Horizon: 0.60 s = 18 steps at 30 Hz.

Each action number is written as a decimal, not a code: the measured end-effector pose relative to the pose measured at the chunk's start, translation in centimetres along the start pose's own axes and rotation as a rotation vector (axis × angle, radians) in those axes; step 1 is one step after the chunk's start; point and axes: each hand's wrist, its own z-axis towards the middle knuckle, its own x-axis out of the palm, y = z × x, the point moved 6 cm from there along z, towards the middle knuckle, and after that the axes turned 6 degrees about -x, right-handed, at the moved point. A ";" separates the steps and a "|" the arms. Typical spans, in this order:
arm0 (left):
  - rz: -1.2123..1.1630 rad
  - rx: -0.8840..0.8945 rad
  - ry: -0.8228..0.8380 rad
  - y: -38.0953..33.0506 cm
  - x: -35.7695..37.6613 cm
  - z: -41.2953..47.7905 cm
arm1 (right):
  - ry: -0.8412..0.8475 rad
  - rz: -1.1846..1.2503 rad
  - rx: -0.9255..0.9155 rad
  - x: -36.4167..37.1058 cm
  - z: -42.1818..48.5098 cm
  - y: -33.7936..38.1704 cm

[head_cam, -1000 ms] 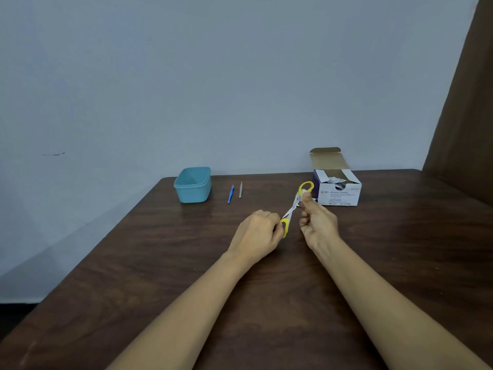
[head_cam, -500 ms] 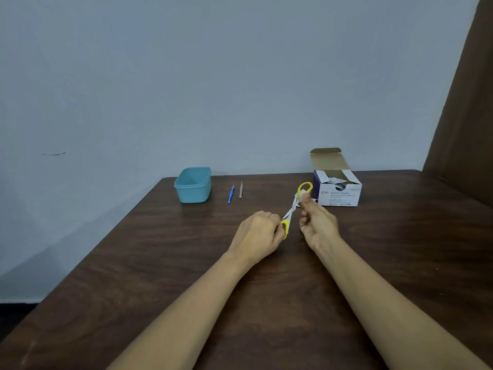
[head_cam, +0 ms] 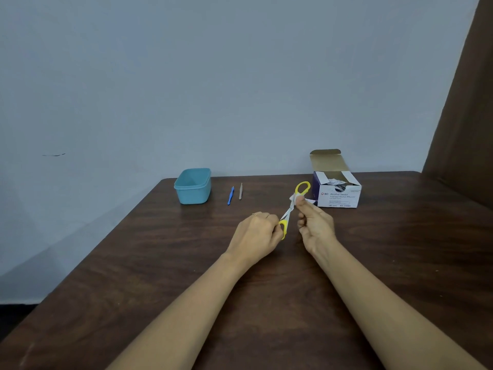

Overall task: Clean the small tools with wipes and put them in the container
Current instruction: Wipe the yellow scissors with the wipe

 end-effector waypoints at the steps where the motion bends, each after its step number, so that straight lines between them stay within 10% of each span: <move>1: -0.001 0.010 0.011 -0.1 0.1 0.0 | -0.032 0.048 0.008 -0.2 0.1 0.1; 18: -0.047 -0.087 0.056 0.2 0.0 -0.2 | 0.135 0.172 -0.008 0.1 1.1 1.2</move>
